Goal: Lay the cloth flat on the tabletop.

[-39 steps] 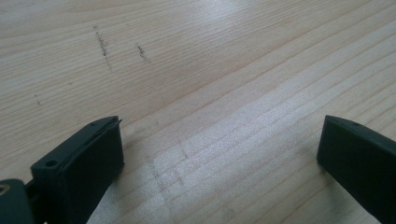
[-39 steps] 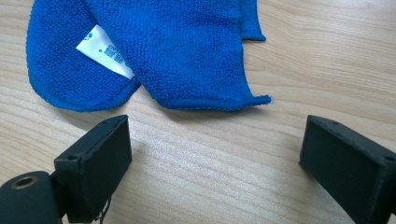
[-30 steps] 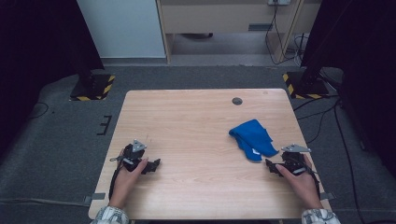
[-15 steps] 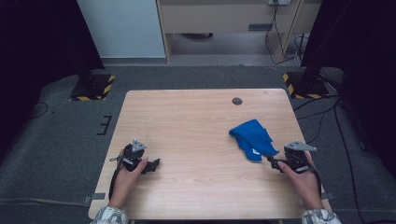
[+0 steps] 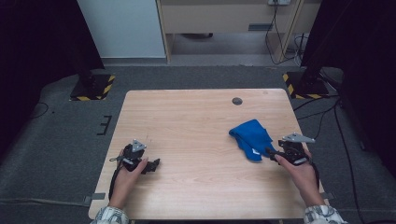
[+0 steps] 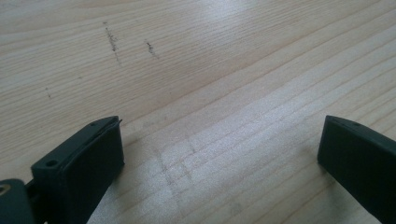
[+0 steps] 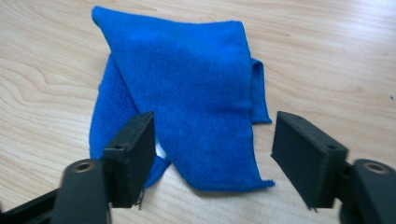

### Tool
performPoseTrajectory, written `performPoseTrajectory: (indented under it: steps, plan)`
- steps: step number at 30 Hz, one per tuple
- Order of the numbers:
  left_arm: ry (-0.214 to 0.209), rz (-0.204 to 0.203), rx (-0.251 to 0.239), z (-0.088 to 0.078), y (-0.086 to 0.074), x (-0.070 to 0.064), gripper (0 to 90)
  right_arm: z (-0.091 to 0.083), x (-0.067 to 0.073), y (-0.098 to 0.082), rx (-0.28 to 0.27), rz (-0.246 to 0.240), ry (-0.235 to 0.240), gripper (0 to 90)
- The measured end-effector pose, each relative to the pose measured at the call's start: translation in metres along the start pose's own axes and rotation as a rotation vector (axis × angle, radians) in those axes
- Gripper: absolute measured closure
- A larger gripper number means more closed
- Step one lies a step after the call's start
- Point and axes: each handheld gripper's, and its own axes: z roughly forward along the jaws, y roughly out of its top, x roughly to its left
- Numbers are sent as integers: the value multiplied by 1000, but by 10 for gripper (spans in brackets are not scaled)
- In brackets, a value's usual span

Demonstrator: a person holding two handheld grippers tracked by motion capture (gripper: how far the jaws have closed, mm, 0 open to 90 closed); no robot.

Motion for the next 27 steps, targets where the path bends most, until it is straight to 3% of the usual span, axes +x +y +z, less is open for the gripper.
performPoseTrajectory:
  steps: [14,15,20,24,25,27]
  plan:
    - [0,0,0,0,0,0,0,16,15,28,12,-88,30,599]
    - [0,0,0,0,0,0,0,20,18,31,7,-104,29,652]
    - [0,0,0,0,0,0,0,27,23,38,-13,-118,31,720]
    - [-1,1,0,0,0,0,0,35,27,44,-9,-117,46,652]
    - [-2,1,0,0,0,0,0,40,30,47,-8,-114,45,573]
    - [-2,1,1,0,0,0,0,43,33,49,-8,-107,54,510]
